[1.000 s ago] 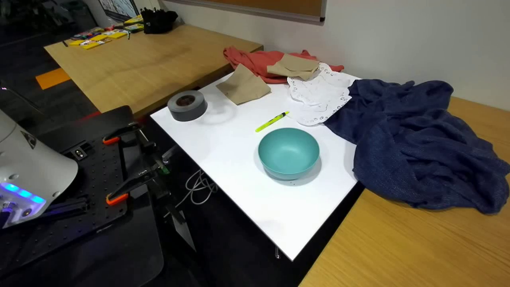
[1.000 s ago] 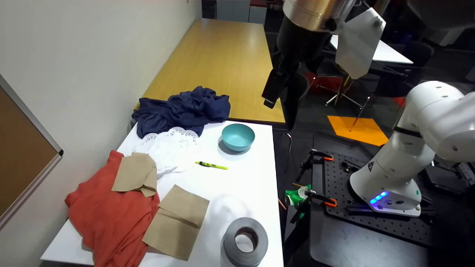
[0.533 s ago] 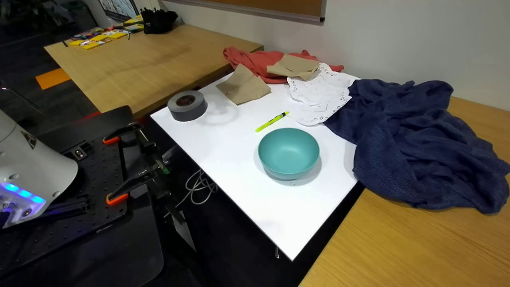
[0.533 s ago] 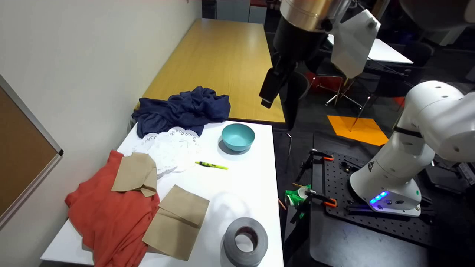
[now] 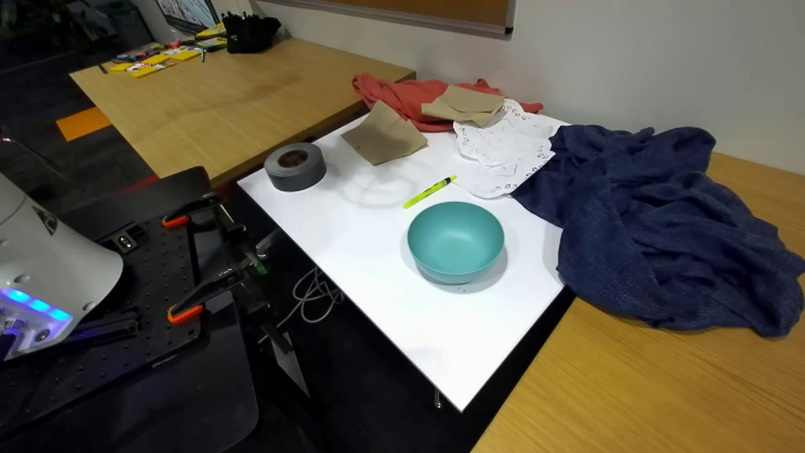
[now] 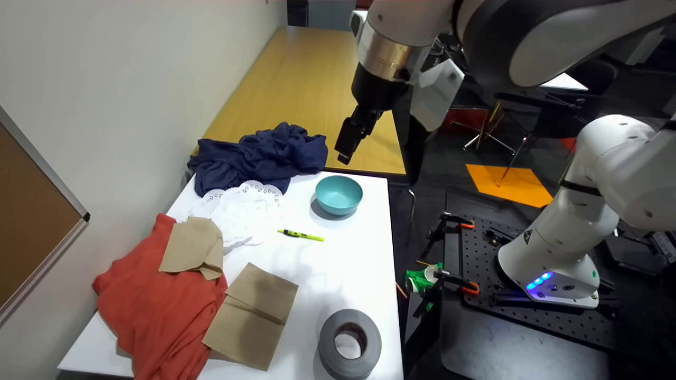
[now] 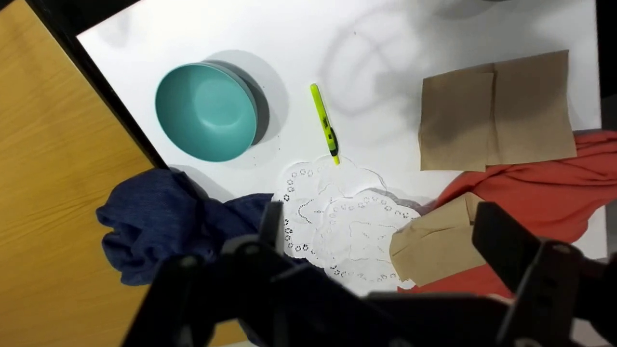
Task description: Pick up the pen and put it in the bowl
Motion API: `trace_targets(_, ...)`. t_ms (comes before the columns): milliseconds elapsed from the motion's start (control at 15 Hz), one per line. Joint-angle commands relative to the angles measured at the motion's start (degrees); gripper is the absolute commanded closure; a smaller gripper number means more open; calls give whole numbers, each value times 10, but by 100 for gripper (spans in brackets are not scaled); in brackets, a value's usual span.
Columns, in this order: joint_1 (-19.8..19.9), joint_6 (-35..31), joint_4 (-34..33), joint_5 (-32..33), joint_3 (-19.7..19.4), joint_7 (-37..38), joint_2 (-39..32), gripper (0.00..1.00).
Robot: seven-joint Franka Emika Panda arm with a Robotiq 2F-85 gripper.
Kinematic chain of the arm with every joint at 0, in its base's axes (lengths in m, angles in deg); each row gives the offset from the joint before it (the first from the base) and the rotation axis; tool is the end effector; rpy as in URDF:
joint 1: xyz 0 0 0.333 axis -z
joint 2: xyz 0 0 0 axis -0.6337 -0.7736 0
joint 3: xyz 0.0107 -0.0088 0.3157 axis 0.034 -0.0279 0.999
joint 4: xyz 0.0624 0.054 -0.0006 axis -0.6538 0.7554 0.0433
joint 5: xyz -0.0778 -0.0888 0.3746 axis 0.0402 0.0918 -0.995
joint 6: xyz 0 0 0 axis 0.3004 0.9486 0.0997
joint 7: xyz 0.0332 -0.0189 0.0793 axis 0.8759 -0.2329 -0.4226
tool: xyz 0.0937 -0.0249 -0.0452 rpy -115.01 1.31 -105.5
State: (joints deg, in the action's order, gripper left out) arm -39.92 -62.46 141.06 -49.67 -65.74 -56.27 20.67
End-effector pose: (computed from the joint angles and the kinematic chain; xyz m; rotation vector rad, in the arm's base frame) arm 0.4490 0.1201 0.4612 2.9782 -0.2465 0.3258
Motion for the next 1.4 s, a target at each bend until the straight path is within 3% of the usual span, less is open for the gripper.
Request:
trace_targets(0,2,-67,15,0,-37,-45,-58,0)
trace_targets(467,4,-176,-5,-15,-103,-130,-219,0)
trace_targets(933,-5,-265,-44,-24,-130,-159,-350,0)
trace_targets(1333,-17,-257,-46,-20,-143,-148,-361,0)
